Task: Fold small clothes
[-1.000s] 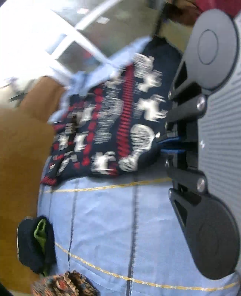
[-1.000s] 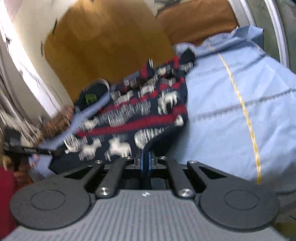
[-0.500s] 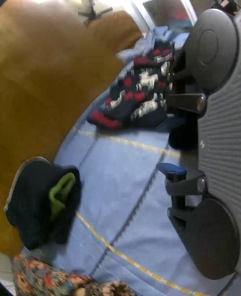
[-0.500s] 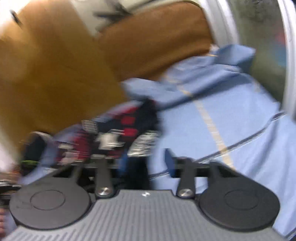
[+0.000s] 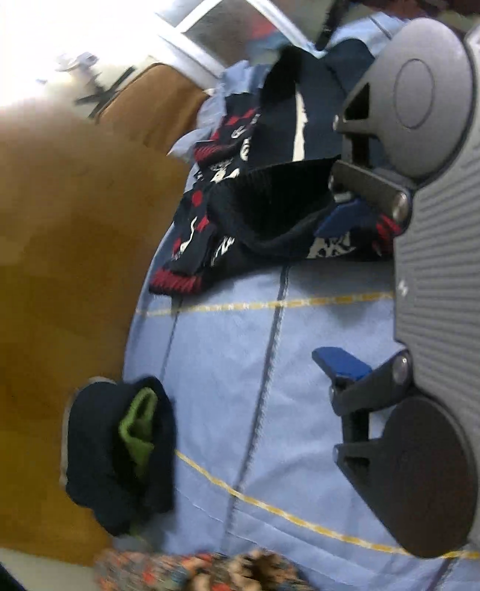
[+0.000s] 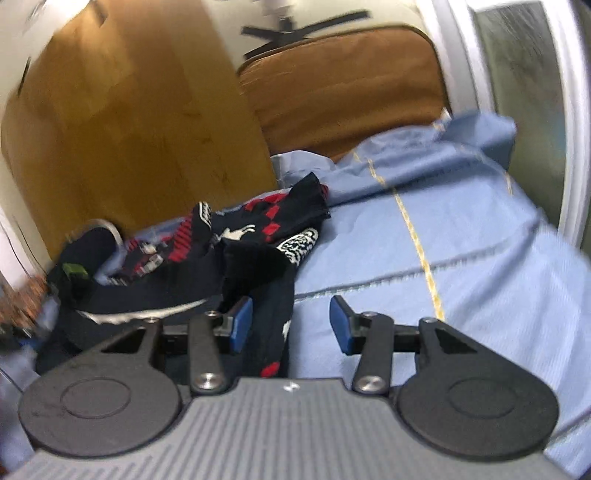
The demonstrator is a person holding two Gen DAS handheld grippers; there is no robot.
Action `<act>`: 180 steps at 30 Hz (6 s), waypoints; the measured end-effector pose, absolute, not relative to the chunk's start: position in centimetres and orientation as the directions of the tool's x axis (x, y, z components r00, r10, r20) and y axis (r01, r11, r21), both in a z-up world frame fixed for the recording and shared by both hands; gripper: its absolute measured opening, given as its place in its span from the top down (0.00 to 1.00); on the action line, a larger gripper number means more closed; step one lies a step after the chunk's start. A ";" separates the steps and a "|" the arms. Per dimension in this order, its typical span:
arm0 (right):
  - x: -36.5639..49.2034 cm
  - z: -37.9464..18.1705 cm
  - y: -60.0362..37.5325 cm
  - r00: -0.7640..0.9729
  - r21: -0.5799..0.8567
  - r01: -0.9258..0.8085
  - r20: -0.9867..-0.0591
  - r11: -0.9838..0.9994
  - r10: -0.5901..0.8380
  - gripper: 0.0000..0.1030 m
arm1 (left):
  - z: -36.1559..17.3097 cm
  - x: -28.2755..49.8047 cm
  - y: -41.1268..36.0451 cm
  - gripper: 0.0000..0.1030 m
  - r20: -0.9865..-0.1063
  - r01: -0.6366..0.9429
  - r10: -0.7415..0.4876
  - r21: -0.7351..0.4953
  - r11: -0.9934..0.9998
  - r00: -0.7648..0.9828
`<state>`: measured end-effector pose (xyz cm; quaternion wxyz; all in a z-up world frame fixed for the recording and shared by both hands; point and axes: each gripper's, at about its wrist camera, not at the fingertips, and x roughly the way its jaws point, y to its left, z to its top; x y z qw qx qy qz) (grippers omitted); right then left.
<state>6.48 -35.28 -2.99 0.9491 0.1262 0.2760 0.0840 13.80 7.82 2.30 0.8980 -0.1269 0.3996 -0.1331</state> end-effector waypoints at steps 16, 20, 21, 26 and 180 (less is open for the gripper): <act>17.3 -1.7 -35.2 0.835 0.278 0.059 -0.539 0.959 0.105 0.47 | 4.3 14.1 8.0 0.24 -0.622 0.123 -0.342 -0.367 0.922 0.704; 13.9 -2.0 -36.0 0.840 0.256 0.006 -0.525 0.967 0.134 0.42 | 4.5 13.9 7.4 0.16 -0.610 0.169 -0.358 -0.346 0.923 0.707; 13.0 -2.3 -36.2 0.834 0.260 -0.007 -0.531 0.966 0.149 0.39 | 4.2 14.0 7.0 0.16 -0.620 0.173 -0.354 -0.334 0.927 0.700; 10.0 -4.0 -35.1 0.787 0.311 -0.065 -0.568 0.948 0.240 0.45 | 2.6 14.5 4.9 0.64 -0.674 0.205 -0.330 -0.260 0.944 0.661; 12.4 -6.6 -27.4 0.893 0.137 -0.088 -0.427 0.987 0.139 0.38 | -0.2 11.9 -3.2 0.12 -0.544 0.349 -0.279 0.029 0.937 0.791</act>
